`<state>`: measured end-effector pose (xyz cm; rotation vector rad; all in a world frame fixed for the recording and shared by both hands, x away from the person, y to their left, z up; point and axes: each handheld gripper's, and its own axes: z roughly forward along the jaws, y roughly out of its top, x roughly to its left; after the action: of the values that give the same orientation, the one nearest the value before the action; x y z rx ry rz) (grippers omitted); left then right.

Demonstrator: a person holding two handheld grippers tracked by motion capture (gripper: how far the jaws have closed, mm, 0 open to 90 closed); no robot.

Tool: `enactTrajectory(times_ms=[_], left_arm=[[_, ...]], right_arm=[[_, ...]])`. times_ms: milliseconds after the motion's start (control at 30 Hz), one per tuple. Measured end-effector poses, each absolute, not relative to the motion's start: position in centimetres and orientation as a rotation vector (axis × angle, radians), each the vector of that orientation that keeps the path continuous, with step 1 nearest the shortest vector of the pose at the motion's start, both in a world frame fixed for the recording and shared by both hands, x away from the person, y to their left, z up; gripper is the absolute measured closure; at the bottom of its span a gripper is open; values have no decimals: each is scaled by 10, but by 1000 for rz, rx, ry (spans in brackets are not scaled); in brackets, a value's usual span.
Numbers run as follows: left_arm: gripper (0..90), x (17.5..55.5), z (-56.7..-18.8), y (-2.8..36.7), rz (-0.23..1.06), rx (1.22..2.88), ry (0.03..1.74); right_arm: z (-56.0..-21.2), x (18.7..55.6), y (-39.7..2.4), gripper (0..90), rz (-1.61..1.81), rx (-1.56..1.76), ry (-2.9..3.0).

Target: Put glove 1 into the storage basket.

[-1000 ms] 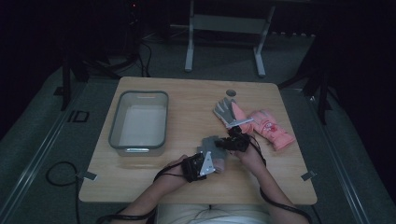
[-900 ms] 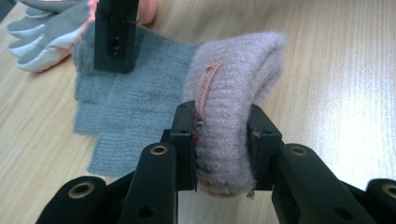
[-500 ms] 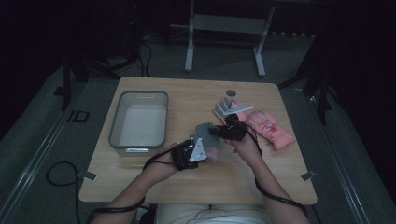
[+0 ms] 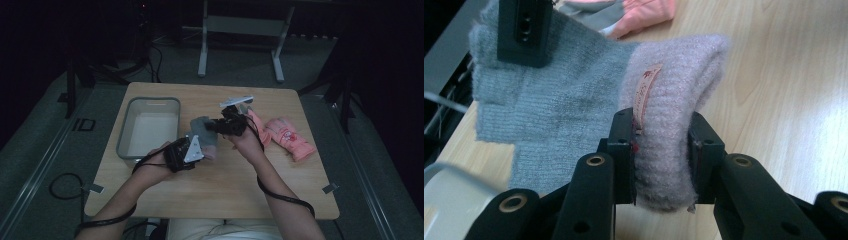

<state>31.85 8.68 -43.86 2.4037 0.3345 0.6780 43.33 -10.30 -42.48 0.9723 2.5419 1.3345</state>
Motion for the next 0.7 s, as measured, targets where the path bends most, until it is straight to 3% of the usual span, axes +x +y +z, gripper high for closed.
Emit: enactTrajectory(times_ms=[433, 700], left_arm=[[697, 332, -422, 149, 718, 2442, 384], [696, 341, -429, 190, 749, 2492, 430]], right_arm=[[-398, 447, -32, 743, 1394, 868, 2576], [-404, 464, 20, 743, 1378, 856, 2630]])
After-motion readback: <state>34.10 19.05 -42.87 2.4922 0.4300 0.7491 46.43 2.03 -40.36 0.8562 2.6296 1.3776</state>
